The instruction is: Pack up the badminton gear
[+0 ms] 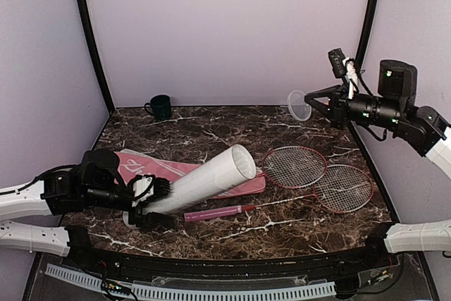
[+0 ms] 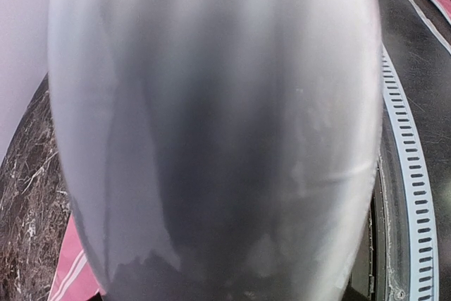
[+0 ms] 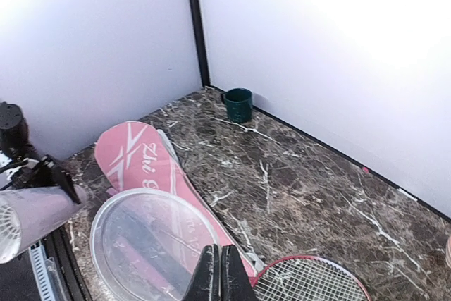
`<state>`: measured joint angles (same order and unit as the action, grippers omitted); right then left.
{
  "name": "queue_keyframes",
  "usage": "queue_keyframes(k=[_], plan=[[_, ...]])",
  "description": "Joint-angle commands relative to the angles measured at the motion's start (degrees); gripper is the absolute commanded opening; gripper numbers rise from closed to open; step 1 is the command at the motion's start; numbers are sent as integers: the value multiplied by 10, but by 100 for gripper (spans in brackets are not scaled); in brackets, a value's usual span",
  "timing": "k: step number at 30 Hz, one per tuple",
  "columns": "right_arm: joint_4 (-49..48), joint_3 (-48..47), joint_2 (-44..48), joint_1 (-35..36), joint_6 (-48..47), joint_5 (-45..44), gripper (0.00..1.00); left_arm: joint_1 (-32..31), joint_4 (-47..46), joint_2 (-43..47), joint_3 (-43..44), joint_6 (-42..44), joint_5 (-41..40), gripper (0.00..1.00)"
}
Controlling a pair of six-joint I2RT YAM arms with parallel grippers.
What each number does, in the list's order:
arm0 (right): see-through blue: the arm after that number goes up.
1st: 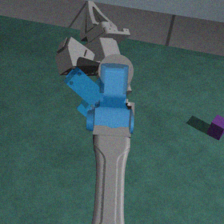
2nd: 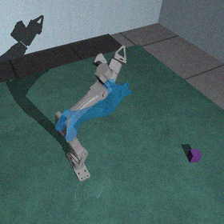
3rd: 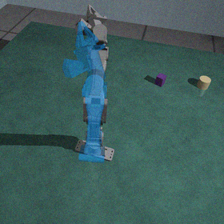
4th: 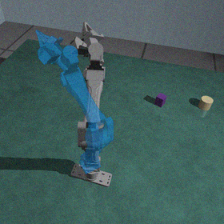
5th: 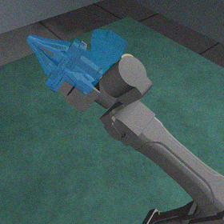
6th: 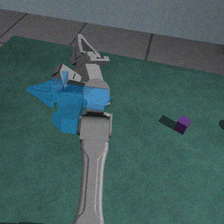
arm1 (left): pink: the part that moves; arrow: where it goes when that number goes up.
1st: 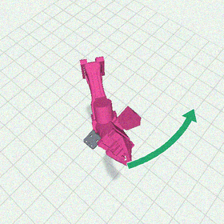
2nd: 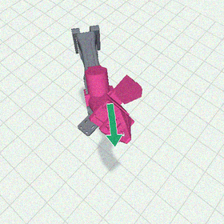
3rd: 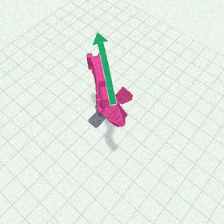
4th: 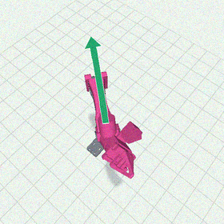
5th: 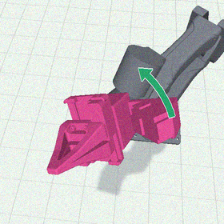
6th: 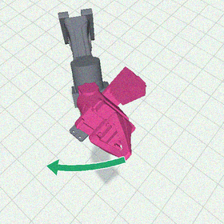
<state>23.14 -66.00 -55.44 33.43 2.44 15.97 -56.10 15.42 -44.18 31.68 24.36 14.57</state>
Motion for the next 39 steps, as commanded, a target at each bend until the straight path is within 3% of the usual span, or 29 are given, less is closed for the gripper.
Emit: queue_keyframes(k=[1,13,23,35,39], plan=[[-8,-13,15,49,-6,23,0,1,-45,17,11,-14,8,33],[-10,-52,-20,199,-23,27,0,0,-36,23,14,-23,-1,34],[-16,-81,-80,339,-31,-108,0,1,-42,16,10,-25,2,33],[-2,-104,-104,366,-47,-208,0,0,-48,15,4,-21,5,33],[4,-105,-106,366,-51,-205,0,1,-49,13,5,-19,6,33]])
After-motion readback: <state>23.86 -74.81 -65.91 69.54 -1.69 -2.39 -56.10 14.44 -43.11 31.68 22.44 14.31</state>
